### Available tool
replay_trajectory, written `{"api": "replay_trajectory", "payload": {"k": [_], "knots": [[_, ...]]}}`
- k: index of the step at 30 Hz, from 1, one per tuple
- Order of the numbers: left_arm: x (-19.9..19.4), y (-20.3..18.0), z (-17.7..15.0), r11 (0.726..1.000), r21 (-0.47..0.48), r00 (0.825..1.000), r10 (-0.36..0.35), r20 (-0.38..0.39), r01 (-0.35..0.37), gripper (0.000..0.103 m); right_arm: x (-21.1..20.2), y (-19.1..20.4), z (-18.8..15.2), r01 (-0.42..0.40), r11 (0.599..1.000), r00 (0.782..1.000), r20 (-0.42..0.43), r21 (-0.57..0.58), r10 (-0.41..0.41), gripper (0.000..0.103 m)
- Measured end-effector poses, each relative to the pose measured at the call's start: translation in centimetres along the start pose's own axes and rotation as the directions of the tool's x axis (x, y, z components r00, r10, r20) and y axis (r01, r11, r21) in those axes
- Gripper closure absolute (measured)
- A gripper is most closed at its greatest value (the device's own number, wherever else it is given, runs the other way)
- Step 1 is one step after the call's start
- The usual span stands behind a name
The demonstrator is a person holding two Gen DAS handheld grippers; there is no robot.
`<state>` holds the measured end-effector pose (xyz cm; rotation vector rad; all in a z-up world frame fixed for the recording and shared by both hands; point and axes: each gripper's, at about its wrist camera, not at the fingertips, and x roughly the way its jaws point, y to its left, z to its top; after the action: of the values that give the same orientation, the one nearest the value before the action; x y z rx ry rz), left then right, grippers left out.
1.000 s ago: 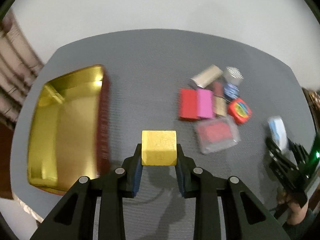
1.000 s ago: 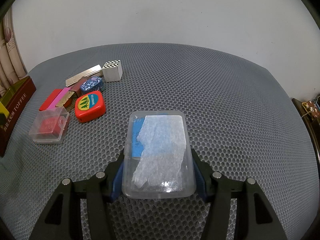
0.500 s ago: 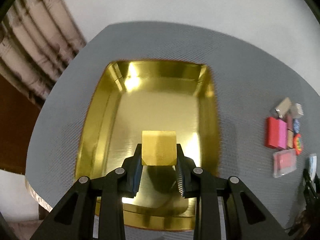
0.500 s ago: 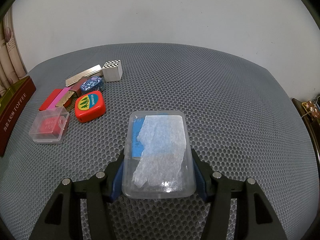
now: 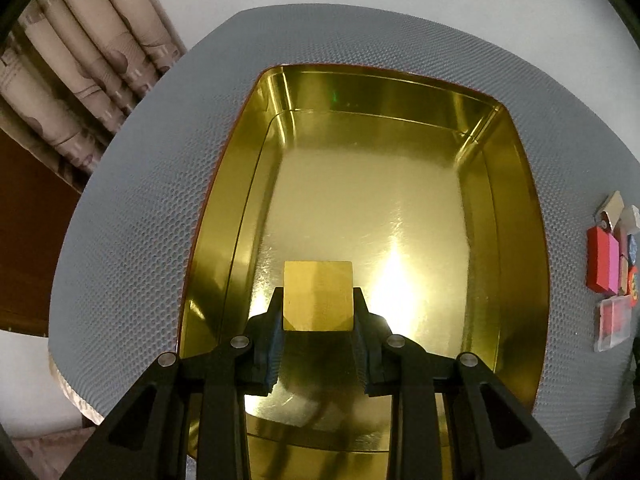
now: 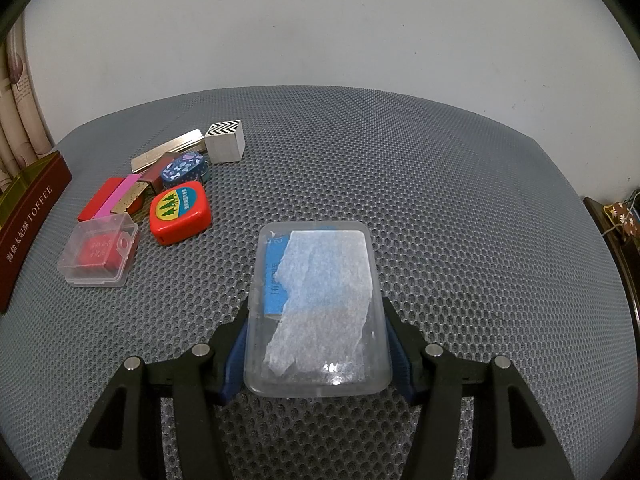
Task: Organize rigid objects
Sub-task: 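Carry the yellow cube into the gold tin and open the left gripper, then lift the left gripper away from the tin while the right gripper carries the clear box toward it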
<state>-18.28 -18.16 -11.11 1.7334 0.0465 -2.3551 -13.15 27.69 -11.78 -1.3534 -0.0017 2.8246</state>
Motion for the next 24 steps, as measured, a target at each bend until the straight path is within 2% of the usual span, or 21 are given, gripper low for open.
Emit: {"api": "replay_trajectory", "payload": {"k": [10,21,24], "knots": [[0.3,0.8,-0.1,1.000,0.003,1.000,0.007,0.014,-0.008,0.074,0.0,-0.1,0.0,0.000,1.000,1.000,0.000,0.000,0.000,0.043],[-2.8,0.7,-0.6,0.999,-0.005,0.997,-0.040,0.064,0.041,0.065,0.0,-0.1,0.0,0.000,1.000,1.000,-0.001,0.001,0.000,0.043],[-4.4,0.5,-1.4,1.000,-0.006,0.995,-0.024,0.100,0.025,0.064,0.1,-0.2,0.0,0.001,1.000,1.000,-0.001,0.000,-0.001,0.043]]}}
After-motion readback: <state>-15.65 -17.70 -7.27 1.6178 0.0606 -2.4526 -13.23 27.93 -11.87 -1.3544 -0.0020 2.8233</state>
